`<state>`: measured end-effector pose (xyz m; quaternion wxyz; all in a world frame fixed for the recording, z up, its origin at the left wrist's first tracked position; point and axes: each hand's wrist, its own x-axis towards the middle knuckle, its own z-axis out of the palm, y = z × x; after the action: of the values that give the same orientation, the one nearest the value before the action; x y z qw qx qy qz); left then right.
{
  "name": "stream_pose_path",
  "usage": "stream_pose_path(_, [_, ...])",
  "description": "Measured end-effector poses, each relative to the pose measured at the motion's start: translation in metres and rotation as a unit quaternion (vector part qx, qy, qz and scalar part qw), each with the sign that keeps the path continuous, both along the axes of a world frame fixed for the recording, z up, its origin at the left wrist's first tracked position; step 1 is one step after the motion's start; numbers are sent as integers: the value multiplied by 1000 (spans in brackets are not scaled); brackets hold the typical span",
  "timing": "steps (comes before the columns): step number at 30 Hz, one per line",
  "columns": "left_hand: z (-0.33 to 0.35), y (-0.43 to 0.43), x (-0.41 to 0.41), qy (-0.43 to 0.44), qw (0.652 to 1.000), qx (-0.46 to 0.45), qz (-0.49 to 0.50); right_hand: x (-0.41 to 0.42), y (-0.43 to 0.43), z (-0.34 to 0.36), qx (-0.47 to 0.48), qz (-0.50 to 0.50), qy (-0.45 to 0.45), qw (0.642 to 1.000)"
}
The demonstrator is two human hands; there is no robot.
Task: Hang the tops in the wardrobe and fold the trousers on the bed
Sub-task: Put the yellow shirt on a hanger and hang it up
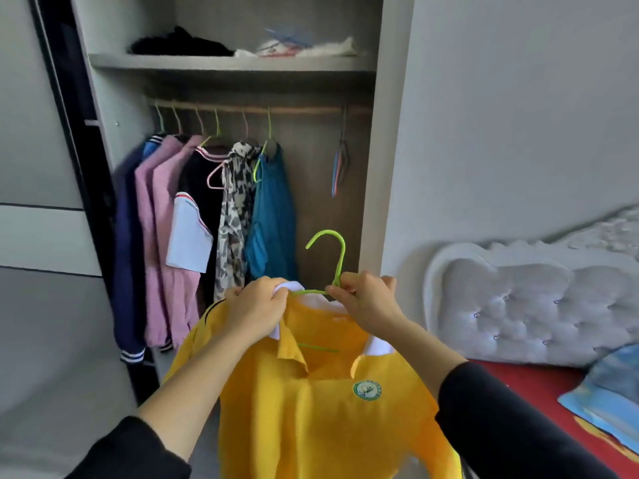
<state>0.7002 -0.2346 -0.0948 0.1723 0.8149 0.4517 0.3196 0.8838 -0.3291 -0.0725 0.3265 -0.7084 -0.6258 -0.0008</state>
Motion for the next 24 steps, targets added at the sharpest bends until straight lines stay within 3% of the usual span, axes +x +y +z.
stream_pose_path(5, [-13, 69, 14, 73, 994, -72, -26, 23, 62, -2, -71, 34, 68, 995])
stream_pose_path(9, [-17, 119, 35, 106, 989, -104, -26, 36, 106, 7, -132, 60, 37, 989])
stream_pose_path(15, [-18, 185, 54, 27, 982, -163, -89, 40, 168, 18, -245, 54, -34, 967])
stream_pose_path(20, [-1, 234, 74, 15, 979, -155, -130, 47, 212, 32, -237, -3, -56, 970])
stream_pose_path(24, [29, 276, 91, 32, 988, -74, -133, 43, 255, 53, -191, -38, -49, 980])
